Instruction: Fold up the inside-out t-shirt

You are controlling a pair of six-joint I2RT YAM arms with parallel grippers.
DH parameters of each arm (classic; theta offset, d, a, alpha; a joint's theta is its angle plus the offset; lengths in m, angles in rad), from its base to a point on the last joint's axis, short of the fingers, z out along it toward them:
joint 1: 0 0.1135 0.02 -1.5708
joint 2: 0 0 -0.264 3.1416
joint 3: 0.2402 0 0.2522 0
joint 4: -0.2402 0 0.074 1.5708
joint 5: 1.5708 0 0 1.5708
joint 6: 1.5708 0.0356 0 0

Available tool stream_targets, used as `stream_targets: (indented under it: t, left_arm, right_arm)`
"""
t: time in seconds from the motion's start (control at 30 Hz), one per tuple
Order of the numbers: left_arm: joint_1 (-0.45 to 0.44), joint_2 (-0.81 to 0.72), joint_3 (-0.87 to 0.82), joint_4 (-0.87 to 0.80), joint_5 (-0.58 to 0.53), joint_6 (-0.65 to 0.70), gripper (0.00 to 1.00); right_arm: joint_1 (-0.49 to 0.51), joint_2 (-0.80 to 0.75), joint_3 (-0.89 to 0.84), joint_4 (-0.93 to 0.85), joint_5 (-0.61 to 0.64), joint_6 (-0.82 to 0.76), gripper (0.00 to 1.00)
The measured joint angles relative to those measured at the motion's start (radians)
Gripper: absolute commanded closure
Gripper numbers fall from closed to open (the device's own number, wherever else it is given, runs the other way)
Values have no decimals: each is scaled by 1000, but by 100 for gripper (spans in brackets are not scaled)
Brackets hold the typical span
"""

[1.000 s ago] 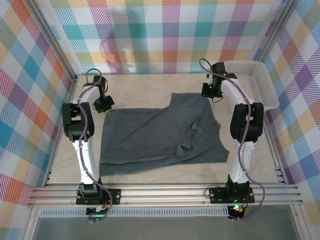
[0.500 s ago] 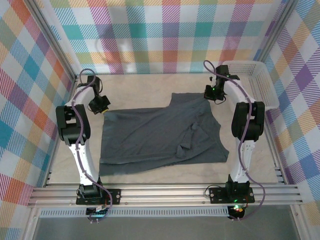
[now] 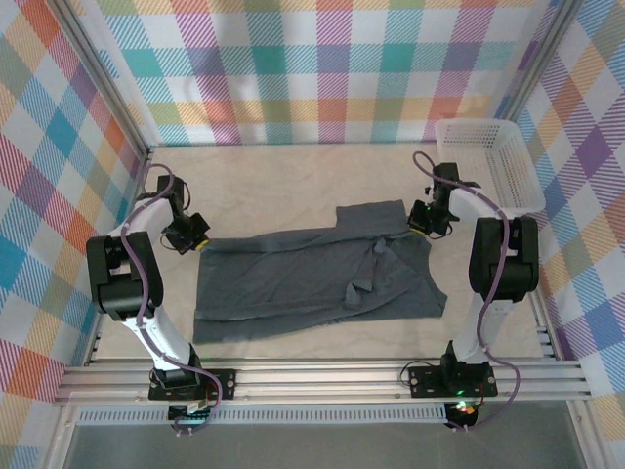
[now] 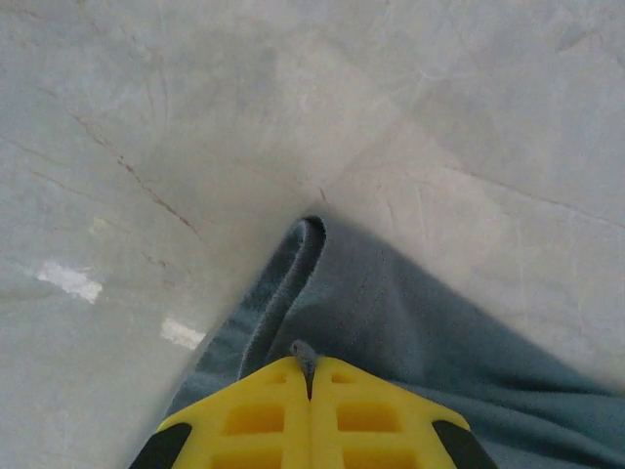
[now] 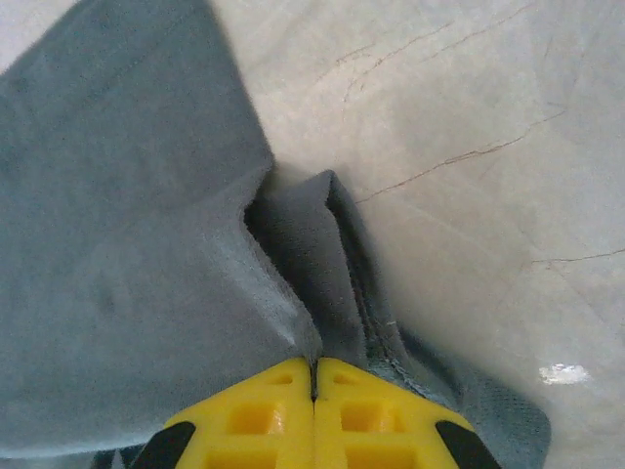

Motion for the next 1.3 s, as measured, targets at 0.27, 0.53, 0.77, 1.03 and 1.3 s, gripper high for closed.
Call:
stream_targets:
  t: [0.27, 0.53, 0.77, 1.03, 1.3]
  left_arm:
    - [0, -198, -31, 10, 28, -4, 100]
    - [0, -199, -209, 65, 35, -22, 55]
    - [-10, -266, -187, 69, 23, -22, 45]
    - [-145, -465, -159, 70, 29, -17, 33]
    - [-218, -525, -205, 68, 35, -2, 32]
  right_arm:
    - [0, -150, -13, 18, 29, 43, 94]
    - [-5, -109, -181, 48, 15, 90, 67]
    - [15, -152, -107, 13, 62, 80, 48]
    - [111, 24, 180, 22, 205, 35, 40]
    - [113, 275, 299, -44, 266, 0, 77]
